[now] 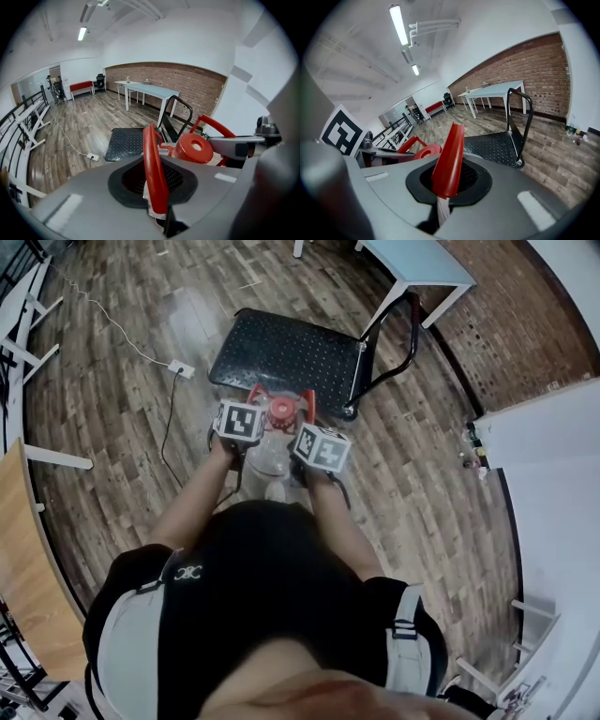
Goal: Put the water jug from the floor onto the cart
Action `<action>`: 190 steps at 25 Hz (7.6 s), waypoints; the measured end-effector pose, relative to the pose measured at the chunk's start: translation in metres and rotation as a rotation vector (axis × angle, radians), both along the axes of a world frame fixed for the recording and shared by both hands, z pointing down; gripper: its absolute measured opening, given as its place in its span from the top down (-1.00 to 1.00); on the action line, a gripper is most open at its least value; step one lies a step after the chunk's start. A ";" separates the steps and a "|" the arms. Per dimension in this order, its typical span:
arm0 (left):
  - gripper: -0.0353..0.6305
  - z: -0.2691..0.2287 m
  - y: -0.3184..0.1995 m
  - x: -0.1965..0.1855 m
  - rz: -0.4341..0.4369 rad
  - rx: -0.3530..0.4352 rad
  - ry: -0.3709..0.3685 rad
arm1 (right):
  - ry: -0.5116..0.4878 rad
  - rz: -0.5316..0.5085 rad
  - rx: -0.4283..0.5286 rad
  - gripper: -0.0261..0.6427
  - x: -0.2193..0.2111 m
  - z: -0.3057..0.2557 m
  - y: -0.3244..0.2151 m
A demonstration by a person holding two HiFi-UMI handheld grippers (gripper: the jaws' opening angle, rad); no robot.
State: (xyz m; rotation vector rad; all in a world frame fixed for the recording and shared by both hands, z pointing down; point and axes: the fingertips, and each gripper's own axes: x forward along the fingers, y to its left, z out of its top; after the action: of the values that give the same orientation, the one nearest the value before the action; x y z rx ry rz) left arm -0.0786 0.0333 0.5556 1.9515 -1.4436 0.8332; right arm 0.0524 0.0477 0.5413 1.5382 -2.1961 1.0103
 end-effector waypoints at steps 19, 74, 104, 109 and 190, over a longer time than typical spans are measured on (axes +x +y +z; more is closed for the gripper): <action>0.79 0.013 -0.102 0.016 -0.081 -0.014 0.027 | -0.031 -0.076 -0.018 0.88 0.012 -0.002 -0.116; 0.71 0.190 -0.401 0.020 0.076 -0.296 0.088 | 0.061 -0.080 -0.404 0.88 0.014 0.195 -0.405; 0.57 0.256 -0.390 0.010 0.106 -0.343 0.046 | 0.177 -0.159 -0.452 0.88 0.007 0.261 -0.414; 0.49 0.261 -0.372 0.014 0.130 -0.383 0.026 | 0.231 -0.146 -0.478 0.88 0.011 0.261 -0.404; 0.89 -0.043 -0.486 0.004 -0.040 0.177 0.160 | 0.128 0.022 0.215 0.89 0.036 -0.054 -0.503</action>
State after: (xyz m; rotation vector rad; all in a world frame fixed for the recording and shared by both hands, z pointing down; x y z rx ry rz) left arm -0.0744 -0.4529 0.5126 2.0594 -1.4976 0.5334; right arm 0.0884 -0.4557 0.4877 1.6697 -2.2624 0.6781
